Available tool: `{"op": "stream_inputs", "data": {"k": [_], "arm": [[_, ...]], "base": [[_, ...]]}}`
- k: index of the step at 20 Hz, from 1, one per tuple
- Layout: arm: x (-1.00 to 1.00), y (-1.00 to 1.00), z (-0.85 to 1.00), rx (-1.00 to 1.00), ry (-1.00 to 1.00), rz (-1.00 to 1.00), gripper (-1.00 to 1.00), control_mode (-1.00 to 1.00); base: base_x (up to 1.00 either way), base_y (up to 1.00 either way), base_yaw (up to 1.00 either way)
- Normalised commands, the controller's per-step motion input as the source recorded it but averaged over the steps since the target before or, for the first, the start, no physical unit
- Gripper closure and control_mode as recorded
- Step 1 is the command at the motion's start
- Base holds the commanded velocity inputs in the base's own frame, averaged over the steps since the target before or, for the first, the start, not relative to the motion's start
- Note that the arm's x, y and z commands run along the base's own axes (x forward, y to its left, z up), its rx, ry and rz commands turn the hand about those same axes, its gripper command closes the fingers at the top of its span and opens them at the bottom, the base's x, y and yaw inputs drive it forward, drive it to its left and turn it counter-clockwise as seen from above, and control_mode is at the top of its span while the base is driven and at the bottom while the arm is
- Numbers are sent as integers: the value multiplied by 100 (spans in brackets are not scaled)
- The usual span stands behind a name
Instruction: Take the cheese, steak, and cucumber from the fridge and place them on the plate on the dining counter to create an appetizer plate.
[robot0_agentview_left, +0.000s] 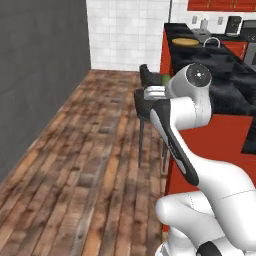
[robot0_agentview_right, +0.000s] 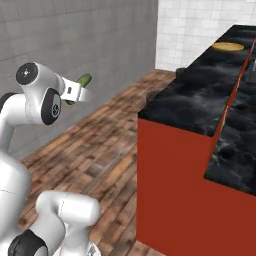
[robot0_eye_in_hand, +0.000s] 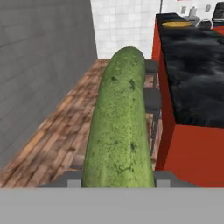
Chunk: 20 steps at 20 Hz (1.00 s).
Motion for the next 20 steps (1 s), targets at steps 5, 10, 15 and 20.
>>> {"op": "stream_inputs", "data": {"k": [5,10,15,20], "arm": [[0,0,0,0,0,0,100,100],[0,0,0,0,0,0,100,100],[0,0,0,0,0,0,100,100],[0,0,0,0,0,0,100,100]], "base": [[54,100,-47],[52,100,-47],[56,100,-47],[57,100,-47]]}}
